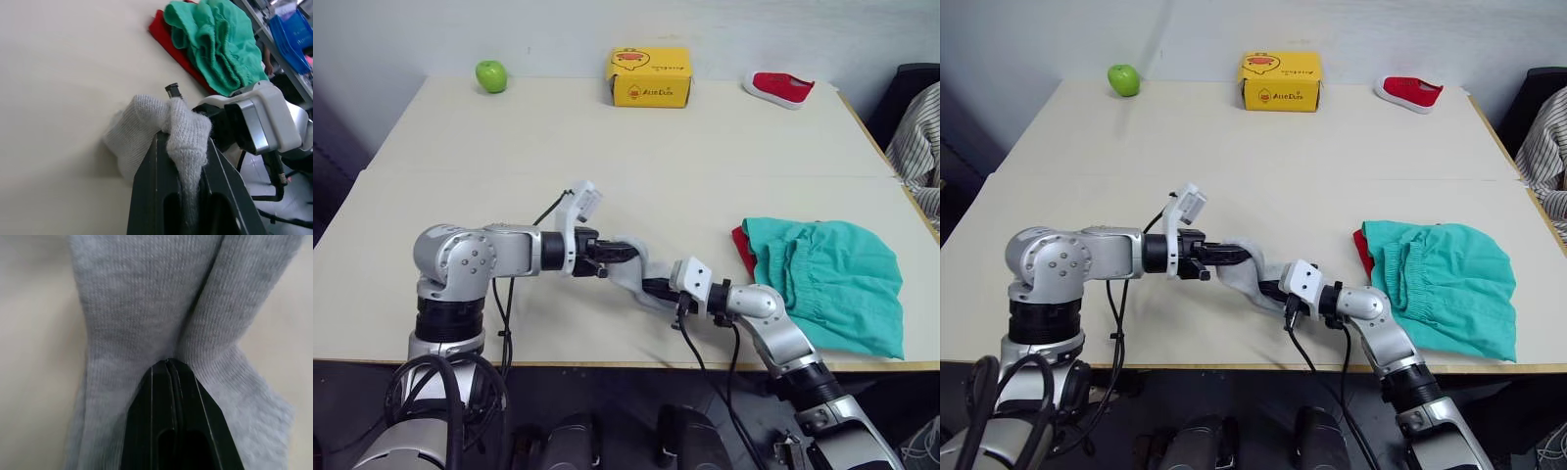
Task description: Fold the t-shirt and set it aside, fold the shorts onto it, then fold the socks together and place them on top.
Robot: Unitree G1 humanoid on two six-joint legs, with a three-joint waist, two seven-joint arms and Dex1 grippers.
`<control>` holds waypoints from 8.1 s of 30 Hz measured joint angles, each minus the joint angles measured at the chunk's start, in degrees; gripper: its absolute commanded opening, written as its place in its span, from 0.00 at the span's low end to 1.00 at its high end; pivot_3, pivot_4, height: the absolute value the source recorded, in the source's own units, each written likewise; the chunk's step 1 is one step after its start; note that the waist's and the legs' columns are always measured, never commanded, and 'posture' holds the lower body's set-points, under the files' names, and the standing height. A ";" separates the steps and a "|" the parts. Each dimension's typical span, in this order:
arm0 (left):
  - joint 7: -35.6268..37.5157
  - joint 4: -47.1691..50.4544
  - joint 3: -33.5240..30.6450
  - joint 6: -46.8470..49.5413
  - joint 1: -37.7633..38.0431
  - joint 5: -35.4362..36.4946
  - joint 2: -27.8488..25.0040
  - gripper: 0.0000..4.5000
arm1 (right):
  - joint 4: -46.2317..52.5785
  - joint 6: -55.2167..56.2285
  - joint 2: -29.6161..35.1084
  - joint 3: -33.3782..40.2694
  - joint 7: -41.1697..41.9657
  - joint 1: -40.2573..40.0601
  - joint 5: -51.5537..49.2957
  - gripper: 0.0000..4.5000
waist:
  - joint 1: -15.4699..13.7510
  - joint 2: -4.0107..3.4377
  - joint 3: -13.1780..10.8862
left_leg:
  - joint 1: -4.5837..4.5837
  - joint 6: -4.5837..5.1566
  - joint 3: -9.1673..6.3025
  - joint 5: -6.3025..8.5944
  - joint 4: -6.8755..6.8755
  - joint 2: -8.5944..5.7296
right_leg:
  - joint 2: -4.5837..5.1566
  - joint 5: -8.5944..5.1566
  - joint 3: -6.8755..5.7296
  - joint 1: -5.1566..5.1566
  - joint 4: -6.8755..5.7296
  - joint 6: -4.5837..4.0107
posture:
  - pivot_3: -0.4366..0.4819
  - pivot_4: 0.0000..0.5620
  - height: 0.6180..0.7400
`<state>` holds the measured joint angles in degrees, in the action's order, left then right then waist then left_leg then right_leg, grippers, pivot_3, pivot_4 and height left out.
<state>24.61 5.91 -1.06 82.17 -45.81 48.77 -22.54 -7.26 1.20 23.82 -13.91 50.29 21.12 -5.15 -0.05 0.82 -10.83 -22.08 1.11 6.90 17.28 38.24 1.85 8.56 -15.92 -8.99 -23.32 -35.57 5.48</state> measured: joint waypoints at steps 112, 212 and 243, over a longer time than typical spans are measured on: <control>28.12 -24.76 16.76 -75.76 16.17 -40.89 8.44 0.00 | 10.49 -59.07 9.58 15.79 -64.19 -6.39 -101.05 1.00 | 0.03 0.22 1.24 | -0.02 0.79 -0.04 0.49 0.05 0.34 | -0.04 0.18 -0.06 0.30 0.80 0.08 | 0.48 0.27 1.00; 38.50 -1.83 1.76 -70.14 23.53 -21.81 -4.45 0.57 | 15.83 -61.98 4.96 36.90 -54.53 -9.33 -104.73 0.01 | -0.18 -0.84 0.87 | -0.76 0.31 0.18 0.50 -0.07 0.71 | -0.47 0.27 -0.16 -0.41 1.02 -0.14 | 0.48 0.27 1.00; 36.03 13.58 -7.26 -60.08 35.14 -9.46 -11.66 1.00 | 7.93 -48.26 7.30 58.91 -70.47 -25.54 -106.68 0.77 | -0.08 -1.26 0.64 | -0.32 0.43 0.62 0.58 -0.19 0.90 | -0.84 0.32 0.77 -0.42 1.14 -0.23 | 0.48 0.27 1.00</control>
<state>60.65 19.49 -8.32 22.09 -10.67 39.32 -34.20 0.67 -47.06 31.12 45.00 -20.18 -4.43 -111.83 -0.12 -0.44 -10.19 -22.40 1.54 7.52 17.86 38.05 2.74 7.72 -15.59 -8.22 -23.74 -34.43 5.25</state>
